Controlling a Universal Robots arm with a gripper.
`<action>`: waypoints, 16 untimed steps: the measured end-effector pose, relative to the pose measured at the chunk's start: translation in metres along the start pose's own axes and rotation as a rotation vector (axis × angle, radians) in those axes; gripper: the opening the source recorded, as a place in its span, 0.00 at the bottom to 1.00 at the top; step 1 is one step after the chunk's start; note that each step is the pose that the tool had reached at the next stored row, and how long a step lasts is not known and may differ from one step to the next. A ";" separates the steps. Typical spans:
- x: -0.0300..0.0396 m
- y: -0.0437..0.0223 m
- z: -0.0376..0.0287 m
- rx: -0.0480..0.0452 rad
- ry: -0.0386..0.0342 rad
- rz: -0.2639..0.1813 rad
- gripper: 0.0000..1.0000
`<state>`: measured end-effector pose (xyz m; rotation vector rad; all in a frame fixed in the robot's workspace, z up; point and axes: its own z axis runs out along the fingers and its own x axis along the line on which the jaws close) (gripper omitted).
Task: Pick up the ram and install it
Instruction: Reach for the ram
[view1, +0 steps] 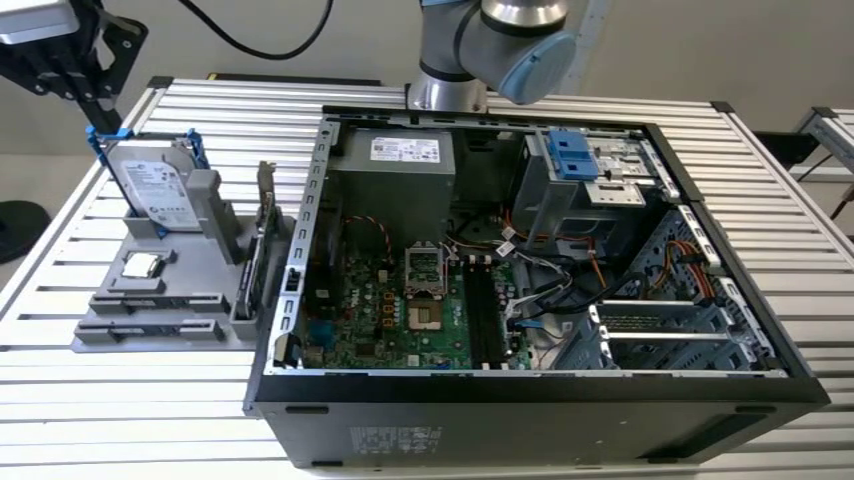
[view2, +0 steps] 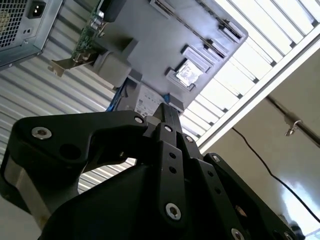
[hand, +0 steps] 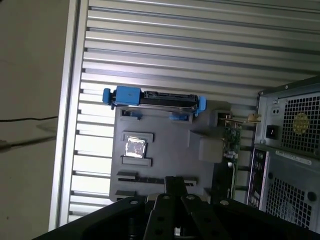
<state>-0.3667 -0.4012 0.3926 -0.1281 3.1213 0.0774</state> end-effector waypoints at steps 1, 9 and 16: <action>0.0000 -0.0006 -0.0001 0.0000 0.0001 0.000 0.00; 0.0005 -0.0058 -0.0003 0.0000 0.0006 0.000 0.00; 0.0009 -0.0115 -0.0005 -0.0002 0.0010 0.000 0.00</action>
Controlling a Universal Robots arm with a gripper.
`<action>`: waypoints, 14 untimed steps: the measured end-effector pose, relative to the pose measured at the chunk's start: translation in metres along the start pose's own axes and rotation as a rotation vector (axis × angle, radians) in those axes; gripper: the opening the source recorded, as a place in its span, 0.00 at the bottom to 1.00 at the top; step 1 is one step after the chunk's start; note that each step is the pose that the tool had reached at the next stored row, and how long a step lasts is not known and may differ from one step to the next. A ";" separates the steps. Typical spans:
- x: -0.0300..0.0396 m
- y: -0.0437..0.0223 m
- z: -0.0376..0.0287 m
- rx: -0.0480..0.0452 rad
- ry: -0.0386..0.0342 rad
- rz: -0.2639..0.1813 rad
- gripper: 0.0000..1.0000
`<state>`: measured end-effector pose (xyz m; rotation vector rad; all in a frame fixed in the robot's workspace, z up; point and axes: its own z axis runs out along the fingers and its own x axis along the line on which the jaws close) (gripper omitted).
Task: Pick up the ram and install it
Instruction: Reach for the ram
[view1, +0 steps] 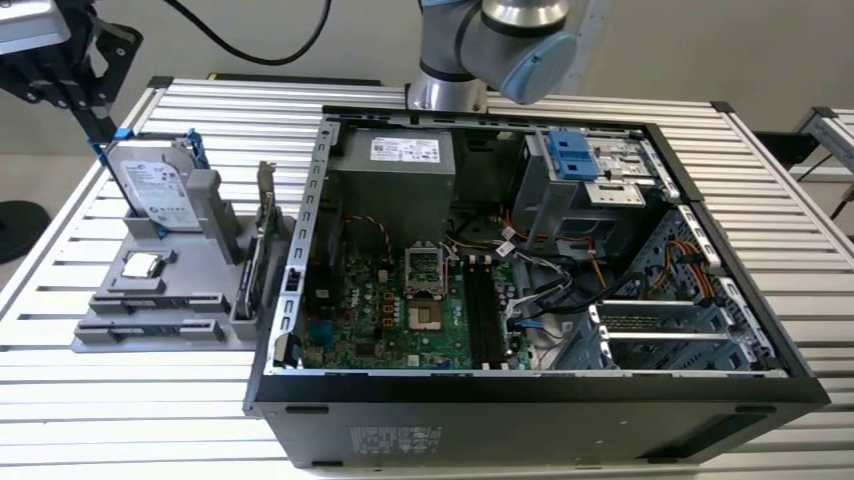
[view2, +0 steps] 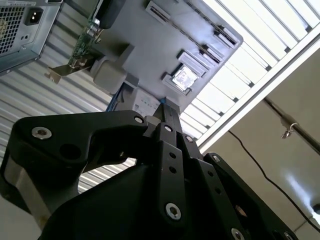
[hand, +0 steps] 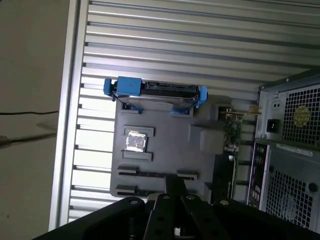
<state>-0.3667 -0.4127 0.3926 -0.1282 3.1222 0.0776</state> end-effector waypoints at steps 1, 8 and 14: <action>0.0001 -0.0009 -0.0001 0.0001 0.0001 0.000 0.00; 0.0006 -0.0074 -0.0004 0.0000 0.0000 0.000 0.00; 0.0011 -0.0128 -0.0007 0.0001 0.0003 0.000 0.00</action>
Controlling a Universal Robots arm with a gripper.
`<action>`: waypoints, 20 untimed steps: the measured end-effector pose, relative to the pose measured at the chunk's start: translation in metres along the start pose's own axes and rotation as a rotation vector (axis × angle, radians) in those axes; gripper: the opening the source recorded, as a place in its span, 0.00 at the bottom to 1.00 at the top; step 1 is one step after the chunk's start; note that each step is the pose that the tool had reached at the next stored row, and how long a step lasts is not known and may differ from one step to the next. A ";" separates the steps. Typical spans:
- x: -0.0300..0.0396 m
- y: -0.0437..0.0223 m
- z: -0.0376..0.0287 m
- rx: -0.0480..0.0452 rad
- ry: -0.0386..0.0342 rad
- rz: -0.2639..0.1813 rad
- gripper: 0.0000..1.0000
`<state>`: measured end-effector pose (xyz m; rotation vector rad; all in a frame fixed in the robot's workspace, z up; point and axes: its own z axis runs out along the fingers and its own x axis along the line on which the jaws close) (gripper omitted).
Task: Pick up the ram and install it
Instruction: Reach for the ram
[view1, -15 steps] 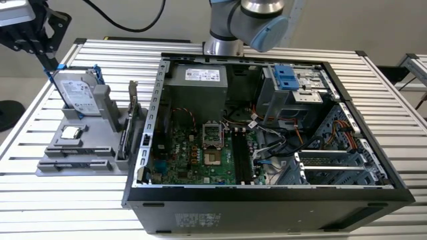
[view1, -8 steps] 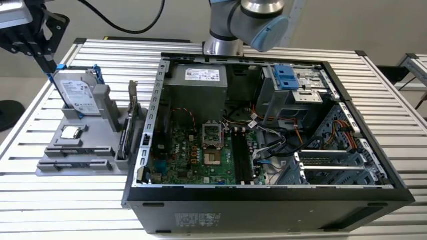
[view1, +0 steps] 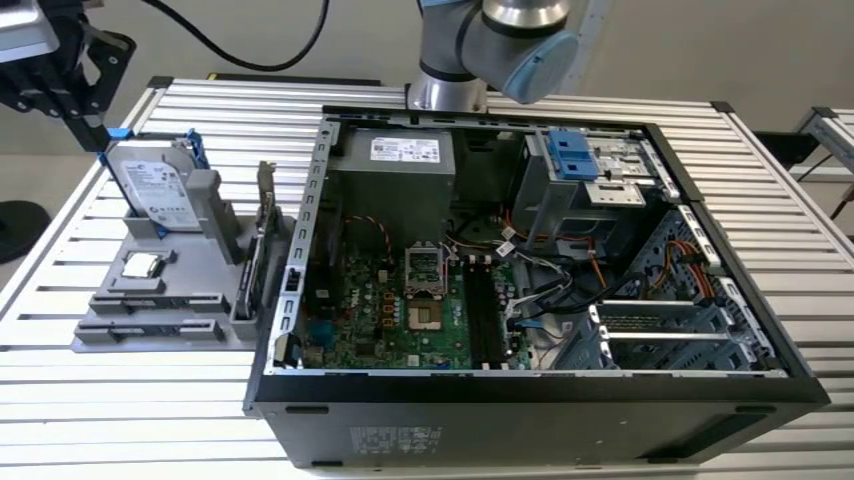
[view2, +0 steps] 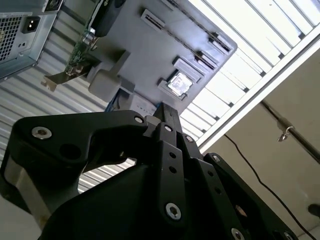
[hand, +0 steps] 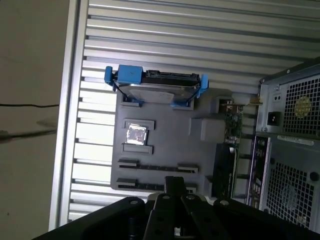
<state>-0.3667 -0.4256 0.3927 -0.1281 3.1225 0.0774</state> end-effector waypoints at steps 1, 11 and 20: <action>0.0001 -0.0010 0.0000 0.0000 -0.0001 0.000 0.00; 0.0008 -0.0101 -0.0005 -0.0001 0.0000 0.000 0.00; 0.0014 -0.0171 -0.0008 -0.0001 0.0002 0.000 0.00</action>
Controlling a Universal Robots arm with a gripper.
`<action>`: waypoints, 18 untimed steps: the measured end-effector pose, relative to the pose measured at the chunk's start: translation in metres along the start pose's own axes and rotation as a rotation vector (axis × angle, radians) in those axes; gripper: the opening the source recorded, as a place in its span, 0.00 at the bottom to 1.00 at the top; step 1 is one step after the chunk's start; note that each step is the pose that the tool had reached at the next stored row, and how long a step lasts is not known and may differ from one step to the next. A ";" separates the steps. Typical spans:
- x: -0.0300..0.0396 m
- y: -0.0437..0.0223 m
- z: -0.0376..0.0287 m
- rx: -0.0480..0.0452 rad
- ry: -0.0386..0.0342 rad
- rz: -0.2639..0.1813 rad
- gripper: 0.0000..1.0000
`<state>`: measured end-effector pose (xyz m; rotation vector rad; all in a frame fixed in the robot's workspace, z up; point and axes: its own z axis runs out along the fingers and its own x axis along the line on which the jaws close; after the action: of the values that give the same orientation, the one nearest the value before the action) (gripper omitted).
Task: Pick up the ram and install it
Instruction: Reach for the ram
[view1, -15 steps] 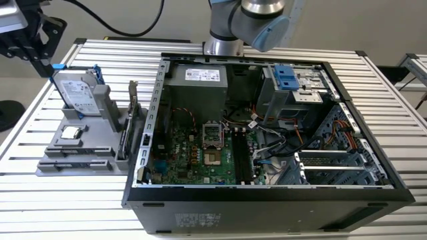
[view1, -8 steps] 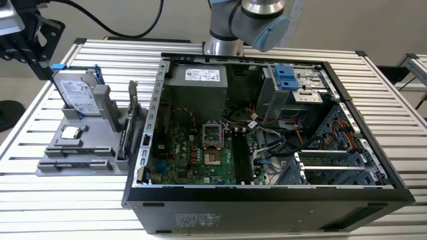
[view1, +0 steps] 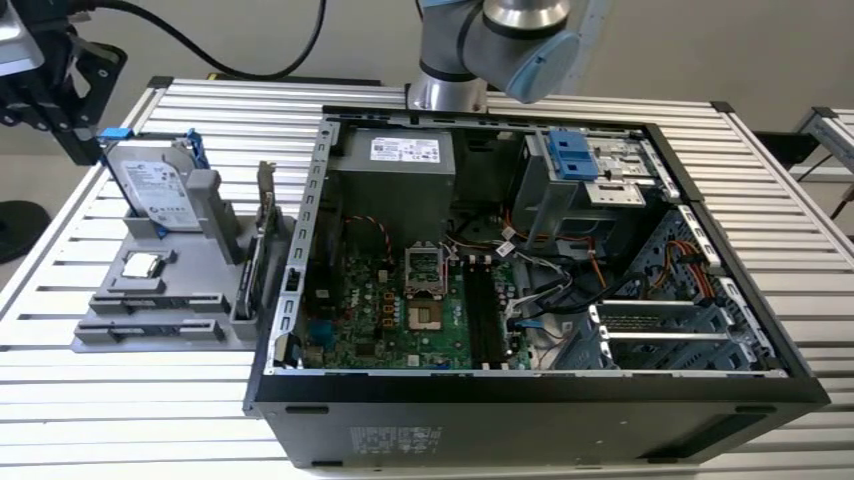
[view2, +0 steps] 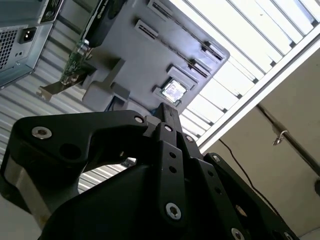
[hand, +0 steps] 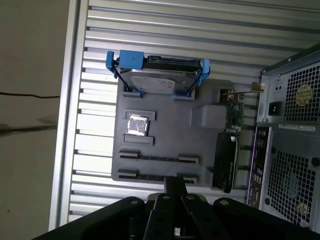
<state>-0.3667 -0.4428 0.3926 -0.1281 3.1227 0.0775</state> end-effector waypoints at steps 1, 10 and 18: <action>0.0000 -0.0008 -0.0001 0.0000 0.0001 0.000 0.00; 0.0006 -0.0076 -0.0004 -0.0001 0.0002 0.000 0.00; 0.0011 -0.0141 -0.0008 0.0000 0.0005 0.000 0.00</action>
<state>-0.3667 -0.4570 0.3926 -0.1281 3.1232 0.0776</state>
